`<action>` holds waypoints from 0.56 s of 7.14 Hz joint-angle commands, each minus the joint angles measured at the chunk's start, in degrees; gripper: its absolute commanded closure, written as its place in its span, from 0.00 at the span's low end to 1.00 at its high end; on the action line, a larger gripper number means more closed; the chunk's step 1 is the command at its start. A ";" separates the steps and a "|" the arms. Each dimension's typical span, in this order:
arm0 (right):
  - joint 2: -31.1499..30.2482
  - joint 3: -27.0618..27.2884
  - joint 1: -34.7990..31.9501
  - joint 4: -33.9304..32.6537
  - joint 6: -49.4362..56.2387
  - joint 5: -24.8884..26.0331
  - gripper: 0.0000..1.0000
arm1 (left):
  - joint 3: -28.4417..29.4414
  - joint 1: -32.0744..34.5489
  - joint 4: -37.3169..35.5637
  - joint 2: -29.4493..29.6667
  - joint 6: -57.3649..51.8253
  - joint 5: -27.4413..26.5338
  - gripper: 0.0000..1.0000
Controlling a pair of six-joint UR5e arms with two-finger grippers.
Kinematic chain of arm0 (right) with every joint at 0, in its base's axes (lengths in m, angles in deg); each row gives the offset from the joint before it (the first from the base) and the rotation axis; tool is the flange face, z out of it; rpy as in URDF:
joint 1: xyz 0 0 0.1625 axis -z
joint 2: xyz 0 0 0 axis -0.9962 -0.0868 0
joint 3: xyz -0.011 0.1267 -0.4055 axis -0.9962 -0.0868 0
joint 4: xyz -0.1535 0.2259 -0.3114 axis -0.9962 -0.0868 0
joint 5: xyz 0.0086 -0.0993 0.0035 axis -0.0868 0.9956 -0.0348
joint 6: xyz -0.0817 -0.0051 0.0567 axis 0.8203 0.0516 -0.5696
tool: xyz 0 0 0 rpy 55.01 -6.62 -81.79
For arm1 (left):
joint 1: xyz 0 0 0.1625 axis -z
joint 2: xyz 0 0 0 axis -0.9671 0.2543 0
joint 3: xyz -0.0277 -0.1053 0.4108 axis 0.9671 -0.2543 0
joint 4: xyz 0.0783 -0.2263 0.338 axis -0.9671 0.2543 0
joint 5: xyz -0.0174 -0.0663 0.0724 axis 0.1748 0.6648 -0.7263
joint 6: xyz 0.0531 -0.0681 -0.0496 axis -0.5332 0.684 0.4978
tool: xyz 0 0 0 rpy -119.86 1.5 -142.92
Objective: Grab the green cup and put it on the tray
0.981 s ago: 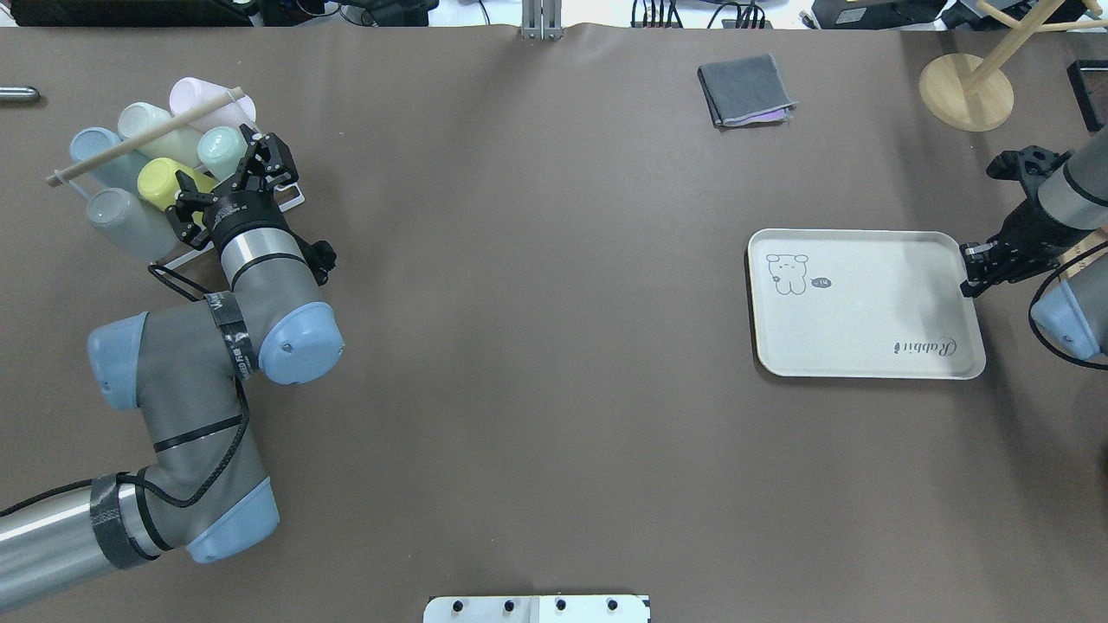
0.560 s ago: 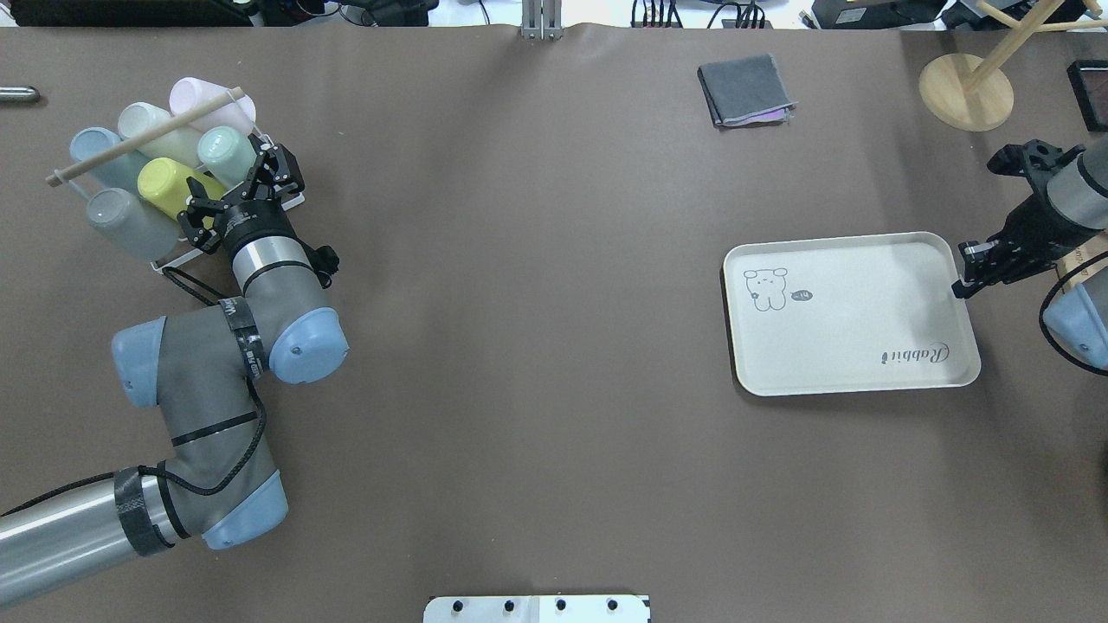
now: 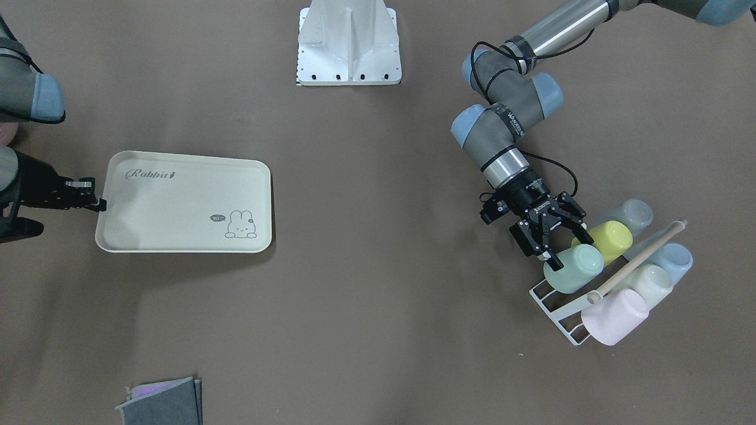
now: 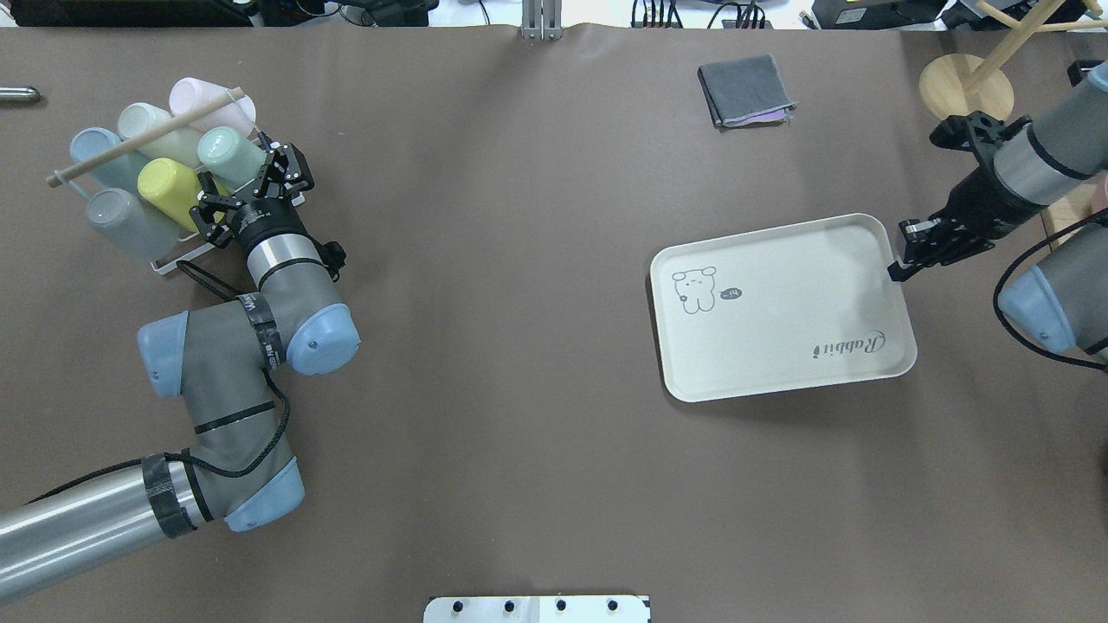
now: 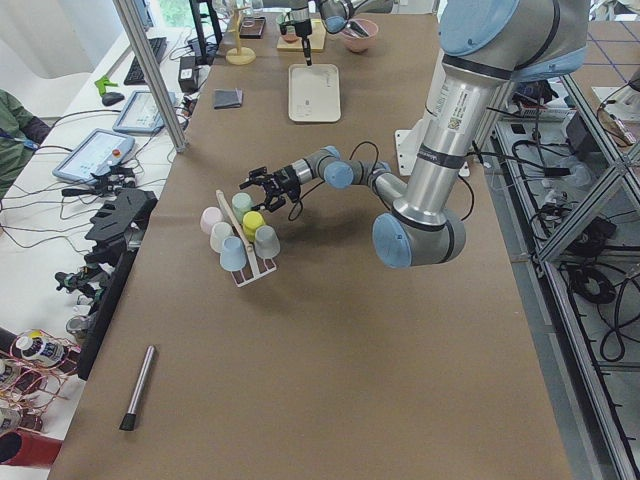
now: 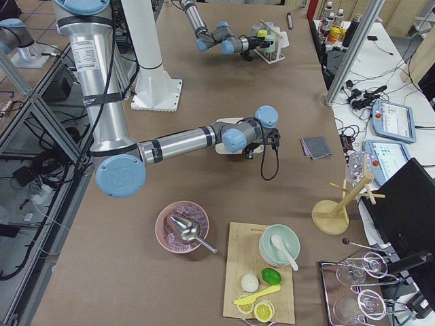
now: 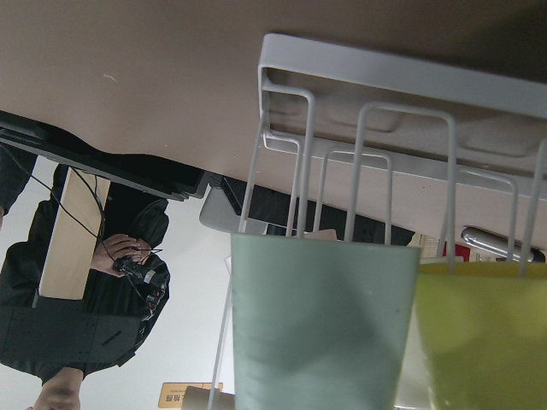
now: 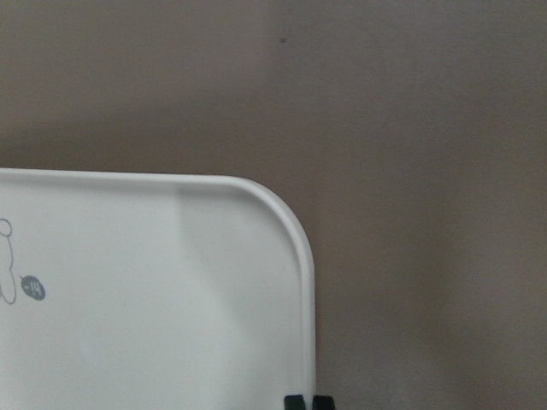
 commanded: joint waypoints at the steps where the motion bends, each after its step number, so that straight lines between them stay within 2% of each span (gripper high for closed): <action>1: 5.23 -1.07 4.26 -0.14 -5.05 0.44 1.00 | 3.82 0.72 1.76 0.99 0.03 -0.29 0.03; 4: 11.64 -3.01 6.46 -0.06 -13.19 0.53 1.00 | 6.72 0.81 1.76 2.92 0.03 -1.87 0.03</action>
